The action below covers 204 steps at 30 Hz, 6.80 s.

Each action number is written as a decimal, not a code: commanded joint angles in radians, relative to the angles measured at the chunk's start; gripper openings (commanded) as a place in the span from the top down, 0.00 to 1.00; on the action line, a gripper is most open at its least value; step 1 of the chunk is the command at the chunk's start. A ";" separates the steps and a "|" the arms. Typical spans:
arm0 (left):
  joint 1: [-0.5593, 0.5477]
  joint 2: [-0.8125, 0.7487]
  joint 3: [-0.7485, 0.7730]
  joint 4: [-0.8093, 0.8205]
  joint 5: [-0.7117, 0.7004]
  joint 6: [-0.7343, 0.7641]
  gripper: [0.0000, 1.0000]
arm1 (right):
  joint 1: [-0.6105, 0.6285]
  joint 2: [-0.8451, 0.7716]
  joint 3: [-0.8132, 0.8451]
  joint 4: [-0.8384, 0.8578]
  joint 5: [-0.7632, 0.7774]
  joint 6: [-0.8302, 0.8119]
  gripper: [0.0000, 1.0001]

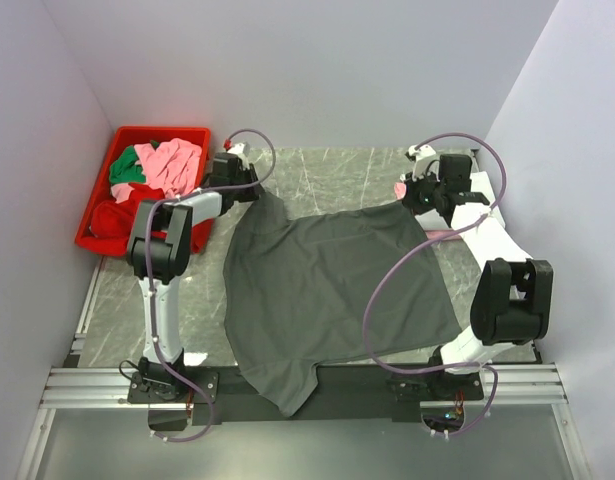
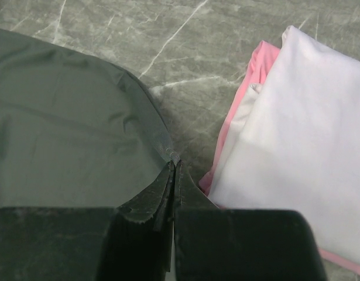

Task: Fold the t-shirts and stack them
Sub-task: Flatten the tshirt out

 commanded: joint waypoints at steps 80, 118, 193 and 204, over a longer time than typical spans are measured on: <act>0.110 -0.739 -0.046 -0.595 0.217 0.092 0.99 | -0.020 -0.588 0.113 -0.129 -0.052 0.053 1.00; -0.079 -1.309 -0.353 -0.135 0.333 0.284 0.99 | -0.020 -0.664 0.197 -0.196 -0.129 -0.013 1.00; 0.073 -1.480 -0.305 -0.012 0.377 0.233 0.99 | -0.025 -0.645 0.487 -0.361 -0.026 -0.089 1.00; 0.071 -1.457 0.058 0.071 0.430 0.078 0.99 | -0.025 -0.602 0.900 -0.393 0.075 -0.069 1.00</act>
